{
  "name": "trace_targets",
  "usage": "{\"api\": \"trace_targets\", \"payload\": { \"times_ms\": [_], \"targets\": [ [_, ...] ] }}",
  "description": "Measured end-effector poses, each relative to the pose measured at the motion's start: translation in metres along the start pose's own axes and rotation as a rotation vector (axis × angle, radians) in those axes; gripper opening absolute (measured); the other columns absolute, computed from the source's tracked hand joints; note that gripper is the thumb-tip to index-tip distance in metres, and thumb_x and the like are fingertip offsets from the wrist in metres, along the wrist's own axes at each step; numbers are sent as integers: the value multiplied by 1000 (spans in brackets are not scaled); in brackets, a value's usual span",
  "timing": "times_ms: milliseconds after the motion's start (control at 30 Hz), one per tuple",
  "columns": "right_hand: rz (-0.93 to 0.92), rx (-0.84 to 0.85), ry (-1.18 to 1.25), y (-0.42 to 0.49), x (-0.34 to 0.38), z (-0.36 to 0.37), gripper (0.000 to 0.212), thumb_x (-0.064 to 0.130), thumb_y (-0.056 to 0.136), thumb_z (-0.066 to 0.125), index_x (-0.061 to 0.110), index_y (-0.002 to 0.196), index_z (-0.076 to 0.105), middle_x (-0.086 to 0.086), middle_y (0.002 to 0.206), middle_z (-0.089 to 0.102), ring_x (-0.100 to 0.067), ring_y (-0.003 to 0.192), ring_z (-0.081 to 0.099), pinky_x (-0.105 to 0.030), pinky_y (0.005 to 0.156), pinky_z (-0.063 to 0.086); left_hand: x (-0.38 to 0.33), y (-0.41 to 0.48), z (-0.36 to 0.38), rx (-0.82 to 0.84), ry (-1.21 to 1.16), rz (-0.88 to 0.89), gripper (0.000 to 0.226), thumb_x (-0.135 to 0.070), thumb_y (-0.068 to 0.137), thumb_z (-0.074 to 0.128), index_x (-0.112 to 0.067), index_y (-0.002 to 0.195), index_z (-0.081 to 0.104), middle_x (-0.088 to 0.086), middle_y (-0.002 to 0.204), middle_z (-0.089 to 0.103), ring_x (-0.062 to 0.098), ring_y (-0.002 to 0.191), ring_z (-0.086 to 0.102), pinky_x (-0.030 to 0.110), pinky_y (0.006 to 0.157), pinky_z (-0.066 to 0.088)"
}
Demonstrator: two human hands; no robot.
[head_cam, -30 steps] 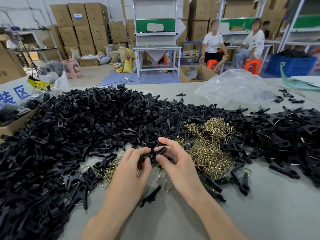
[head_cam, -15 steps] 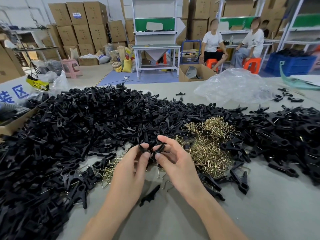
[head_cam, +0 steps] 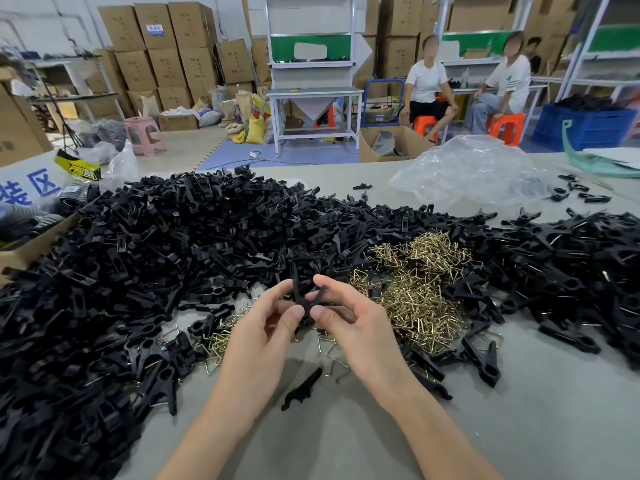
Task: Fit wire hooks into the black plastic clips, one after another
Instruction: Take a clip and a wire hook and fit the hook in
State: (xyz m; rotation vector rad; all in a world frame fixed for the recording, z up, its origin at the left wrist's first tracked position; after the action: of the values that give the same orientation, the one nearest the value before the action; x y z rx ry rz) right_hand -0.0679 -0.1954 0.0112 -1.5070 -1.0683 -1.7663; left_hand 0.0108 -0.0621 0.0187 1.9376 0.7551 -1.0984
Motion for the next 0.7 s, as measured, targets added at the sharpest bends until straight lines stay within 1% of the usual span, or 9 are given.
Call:
{"api": "trace_targets", "payload": {
  "times_ms": [67,133,267,333,400,500,600,700],
  "targets": [
    [1,-1,17,0,0,0,43,1,94,67,33,122,66,14,105,75,-3,98,72,-13,81,54,0,0,0,-6,1,-6,28,-21,97,61,-35,121,61,-20,95,71,-2,86,66,6,73,44],
    [0,-2,31,0,0,0,42,0,94,67,30,123,66,12,105,76,-4,99,72,-15,81,54,0,0,0,-11,-1,-22,28,-24,96,62,-29,124,64,-18,95,72,-1,86,66,6,74,45],
    [3,-9,73,1,0,0,41,0,94,66,29,123,67,8,105,76,-6,100,72,-16,83,54,-2,0,-1,0,8,-30,29,-24,96,63,-29,125,65,-31,100,70,-8,94,65,3,77,44],
    [12,-4,102,1,-1,-1,41,0,95,65,28,124,66,6,106,77,-8,102,72,-16,84,54,-3,0,0,15,-5,-32,28,-21,96,63,-29,123,66,-32,101,70,-9,94,66,2,76,44],
    [21,4,118,1,-1,-1,41,-1,95,64,27,125,65,4,106,77,-9,102,72,-16,84,54,-4,-1,0,15,-18,-36,27,-18,97,63,-28,121,66,-30,99,71,-7,88,67,3,74,45],
    [28,19,109,0,-1,0,41,0,95,64,27,126,65,5,106,77,-6,99,72,-14,82,53,-4,-1,1,-4,-65,-54,26,-19,96,63,-27,121,67,-24,98,73,-6,82,67,4,72,46],
    [31,28,108,0,-1,0,41,1,96,64,26,128,65,5,106,77,-5,99,72,-13,81,53,-4,-1,0,8,-77,-60,24,-18,96,63,-33,114,66,-25,95,73,-5,82,68,5,71,46],
    [27,24,125,-1,1,0,41,0,95,64,26,127,65,4,106,77,-8,99,73,-16,82,54,-4,-1,0,27,-90,-63,23,-18,95,65,-30,114,68,-16,93,75,-1,85,69,8,73,48]
  ]
}}
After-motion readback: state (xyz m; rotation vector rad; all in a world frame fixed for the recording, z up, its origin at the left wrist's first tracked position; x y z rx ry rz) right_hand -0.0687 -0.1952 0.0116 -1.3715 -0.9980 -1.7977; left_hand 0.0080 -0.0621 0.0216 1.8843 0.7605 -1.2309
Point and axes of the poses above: each hand's wrist, its own y-axis towards the middle knuckle, its own z-axis out of the palm, x = y × z, the point moved 1 cm from there along y, towards the middle knuckle
